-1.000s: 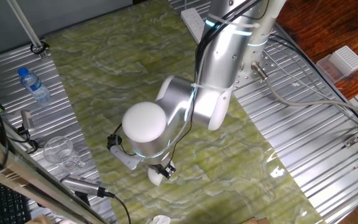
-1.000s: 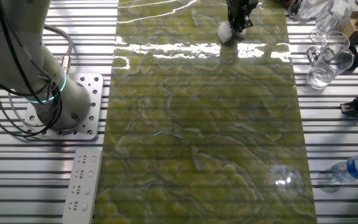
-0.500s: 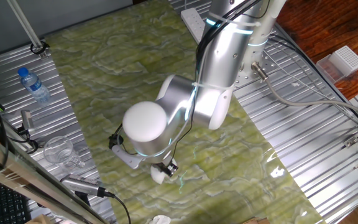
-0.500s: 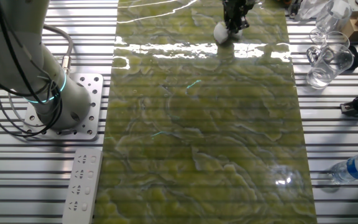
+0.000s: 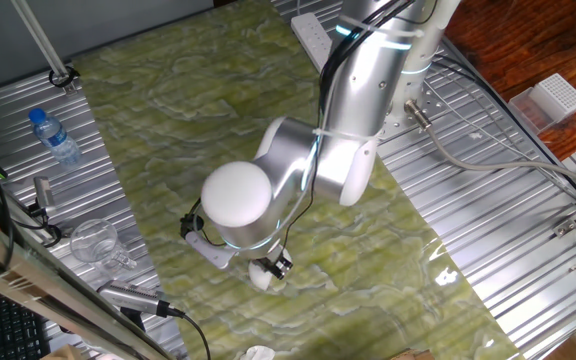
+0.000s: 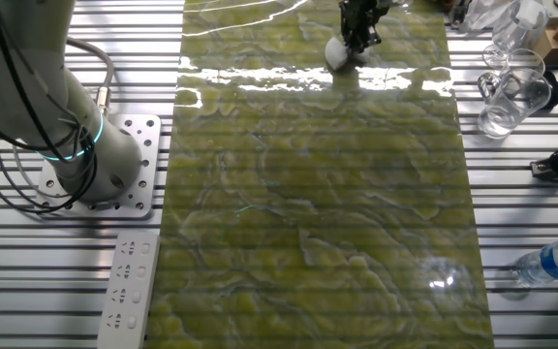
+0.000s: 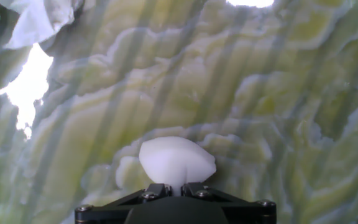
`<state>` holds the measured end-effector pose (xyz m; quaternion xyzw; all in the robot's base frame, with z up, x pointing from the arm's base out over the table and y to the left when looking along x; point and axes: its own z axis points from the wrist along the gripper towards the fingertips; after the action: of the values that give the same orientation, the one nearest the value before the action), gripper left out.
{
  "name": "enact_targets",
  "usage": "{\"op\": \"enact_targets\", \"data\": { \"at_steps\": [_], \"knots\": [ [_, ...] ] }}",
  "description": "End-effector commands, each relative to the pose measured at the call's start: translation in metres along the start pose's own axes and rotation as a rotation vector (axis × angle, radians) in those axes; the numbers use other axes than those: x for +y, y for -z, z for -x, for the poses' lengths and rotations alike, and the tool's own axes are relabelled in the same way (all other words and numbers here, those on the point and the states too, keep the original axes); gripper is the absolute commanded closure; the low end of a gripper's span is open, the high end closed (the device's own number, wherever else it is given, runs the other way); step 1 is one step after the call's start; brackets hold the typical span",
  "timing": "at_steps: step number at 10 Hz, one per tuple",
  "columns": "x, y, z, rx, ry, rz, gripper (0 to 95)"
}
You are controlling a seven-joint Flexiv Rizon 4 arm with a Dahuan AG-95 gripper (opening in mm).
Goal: Clean the tabletop with a sponge
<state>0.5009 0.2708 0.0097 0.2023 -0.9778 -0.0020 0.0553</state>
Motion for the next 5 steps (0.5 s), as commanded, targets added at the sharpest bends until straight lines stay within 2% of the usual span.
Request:
{"op": "enact_targets", "data": {
  "at_steps": [1, 4, 5],
  "knots": [
    [0.001, 0.003, -0.001, 0.012, -0.002, 0.005, 95.0],
    [0.004, 0.001, -0.010, 0.017, 0.003, 0.007, 95.0],
    [0.006, 0.001, -0.018, 0.026, 0.005, 0.008, 95.0]
  ]
}}
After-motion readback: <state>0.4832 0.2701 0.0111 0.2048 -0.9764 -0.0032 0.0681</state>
